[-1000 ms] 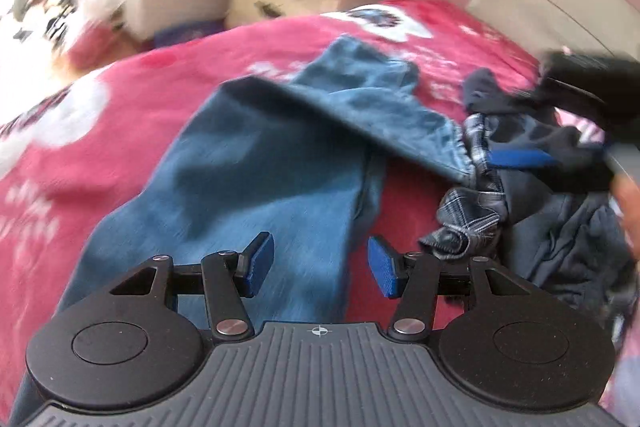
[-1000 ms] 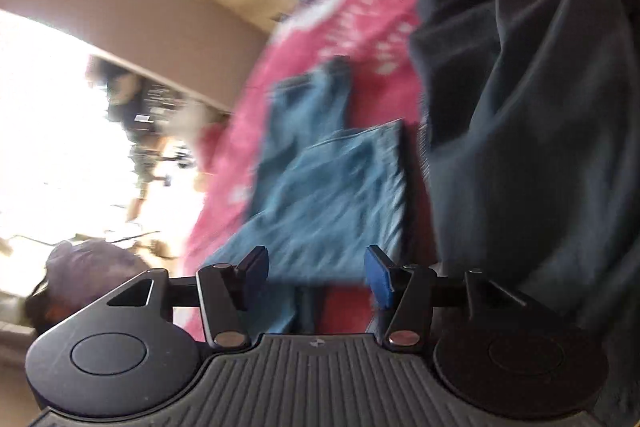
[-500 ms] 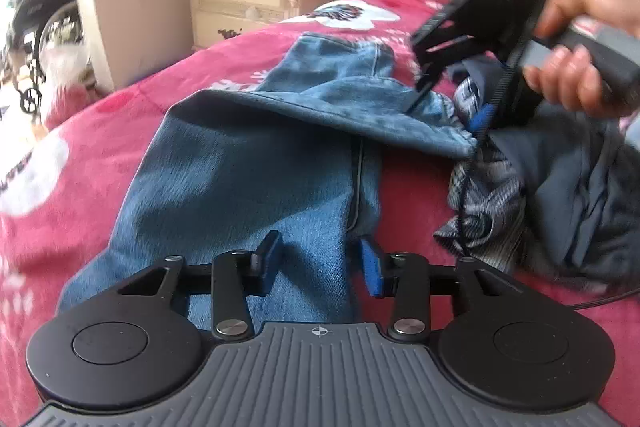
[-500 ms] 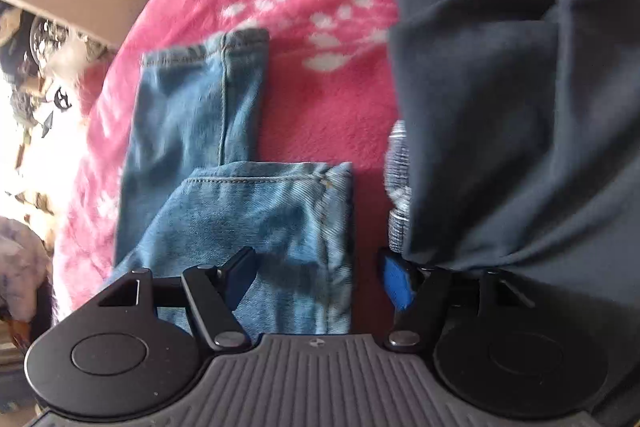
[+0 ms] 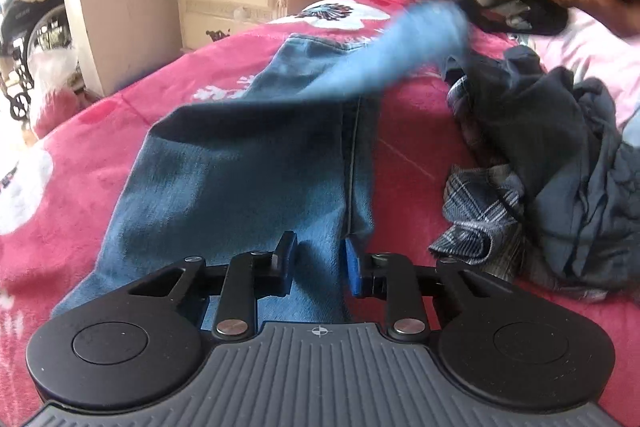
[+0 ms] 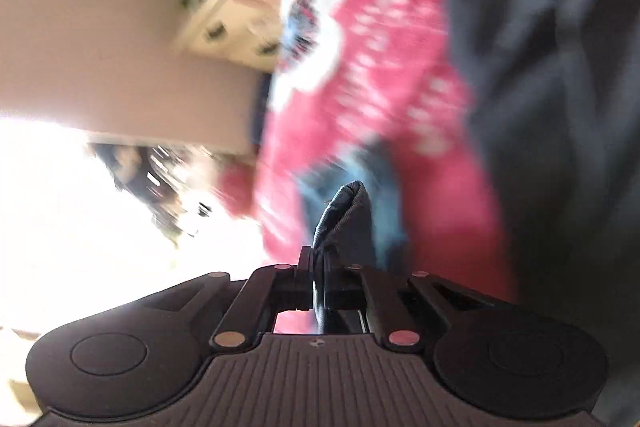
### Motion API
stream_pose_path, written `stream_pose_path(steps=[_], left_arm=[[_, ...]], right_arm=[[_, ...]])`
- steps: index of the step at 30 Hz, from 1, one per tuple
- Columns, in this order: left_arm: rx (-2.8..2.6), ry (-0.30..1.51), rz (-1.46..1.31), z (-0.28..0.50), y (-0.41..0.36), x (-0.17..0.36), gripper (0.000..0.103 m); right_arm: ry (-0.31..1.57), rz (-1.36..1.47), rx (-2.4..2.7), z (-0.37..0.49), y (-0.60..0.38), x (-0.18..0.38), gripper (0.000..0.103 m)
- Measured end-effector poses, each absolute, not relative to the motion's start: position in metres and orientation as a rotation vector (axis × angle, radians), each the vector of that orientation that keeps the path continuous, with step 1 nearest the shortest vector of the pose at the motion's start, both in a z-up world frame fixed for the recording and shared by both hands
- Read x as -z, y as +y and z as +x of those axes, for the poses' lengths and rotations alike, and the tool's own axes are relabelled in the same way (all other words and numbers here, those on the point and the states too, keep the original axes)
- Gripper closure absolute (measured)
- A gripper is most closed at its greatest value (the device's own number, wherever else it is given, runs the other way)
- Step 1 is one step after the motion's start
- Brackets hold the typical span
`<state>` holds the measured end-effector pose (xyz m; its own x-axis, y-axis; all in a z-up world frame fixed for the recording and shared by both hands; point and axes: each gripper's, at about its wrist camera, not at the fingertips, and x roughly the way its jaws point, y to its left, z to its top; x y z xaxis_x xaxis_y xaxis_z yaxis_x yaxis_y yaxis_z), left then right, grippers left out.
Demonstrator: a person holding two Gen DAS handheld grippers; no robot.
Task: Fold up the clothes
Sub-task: 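Grasp the folded jeans leg with the left tool while the right tool lifts the cuff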
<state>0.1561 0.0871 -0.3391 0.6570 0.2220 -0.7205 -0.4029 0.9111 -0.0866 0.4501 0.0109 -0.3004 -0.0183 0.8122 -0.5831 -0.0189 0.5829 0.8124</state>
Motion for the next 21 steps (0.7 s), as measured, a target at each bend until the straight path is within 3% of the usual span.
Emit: stream_pose_path(steps=[1,3,4,6,10,14,21], left_arm=[[-0.355,0.778,-0.254,0.157,0.088,0.339,0.078],[-0.35,0.782,-0.252,0.158,0.089,0.34,0.078],[-0.349,0.784,-0.246,0.158,0.088,0.34,0.078],[-0.347,0.785,-0.237,0.159,0.088,0.342,0.078],[-0.339,0.79,-0.224,0.159,0.086,0.343,0.078],[-0.337,0.797,-0.23,0.161,0.088,0.344,0.077],[-0.35,0.784,-0.251,0.158,0.088,0.344,0.079]], right_arm=[[1.446,0.776,-0.777,0.46,0.03,0.304,0.09],[1.447,0.833,-0.759,0.478,0.052,0.311,0.064],[1.438,0.858,-0.74,0.482,0.056,0.313,0.06],[1.389,0.909,-0.741,0.478,0.045,0.309,0.058],[1.302,0.668,-0.809,0.465,0.022,0.3,0.049],[1.44,0.299,-0.879,0.45,0.044,0.325,0.05],[1.408,0.168,-0.91,0.432,0.07,0.344,0.057]])
